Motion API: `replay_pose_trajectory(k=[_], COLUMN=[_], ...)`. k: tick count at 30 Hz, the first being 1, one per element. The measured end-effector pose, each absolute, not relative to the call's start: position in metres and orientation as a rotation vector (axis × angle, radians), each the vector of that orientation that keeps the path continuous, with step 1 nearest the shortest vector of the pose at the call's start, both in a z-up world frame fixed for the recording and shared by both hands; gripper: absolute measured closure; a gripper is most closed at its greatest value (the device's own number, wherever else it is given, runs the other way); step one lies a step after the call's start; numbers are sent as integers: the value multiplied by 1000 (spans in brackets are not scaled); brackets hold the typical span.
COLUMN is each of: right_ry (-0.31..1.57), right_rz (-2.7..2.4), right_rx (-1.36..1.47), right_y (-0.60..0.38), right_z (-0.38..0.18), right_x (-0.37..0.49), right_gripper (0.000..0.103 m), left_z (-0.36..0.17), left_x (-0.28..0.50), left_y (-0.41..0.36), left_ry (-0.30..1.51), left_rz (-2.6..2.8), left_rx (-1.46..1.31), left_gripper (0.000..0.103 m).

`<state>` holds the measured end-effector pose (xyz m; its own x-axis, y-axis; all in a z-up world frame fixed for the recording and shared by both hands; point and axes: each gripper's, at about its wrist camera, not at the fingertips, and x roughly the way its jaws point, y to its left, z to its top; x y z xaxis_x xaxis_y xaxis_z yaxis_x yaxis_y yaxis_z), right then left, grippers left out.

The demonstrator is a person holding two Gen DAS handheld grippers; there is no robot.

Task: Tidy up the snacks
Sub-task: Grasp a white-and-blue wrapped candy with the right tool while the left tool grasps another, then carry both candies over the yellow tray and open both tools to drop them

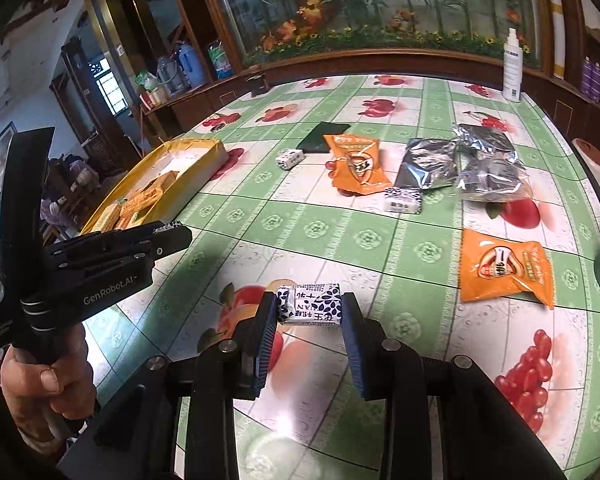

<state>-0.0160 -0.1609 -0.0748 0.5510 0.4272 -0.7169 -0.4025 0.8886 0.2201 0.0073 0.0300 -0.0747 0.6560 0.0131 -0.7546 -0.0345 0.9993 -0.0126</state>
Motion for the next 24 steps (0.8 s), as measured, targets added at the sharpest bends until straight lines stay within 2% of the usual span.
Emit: replay_pose_trajectory(k=[24], right_ry=[874], right_rz=[659], right_rx=[-44], right_y=[-71], right_z=[-74], right_x=[-4], right_gripper=[69], left_z=[-74], left_x=[-3], left_y=[102], left_ry=[839], left_rz=[159], left_rx=[-87], left_gripper=[70])
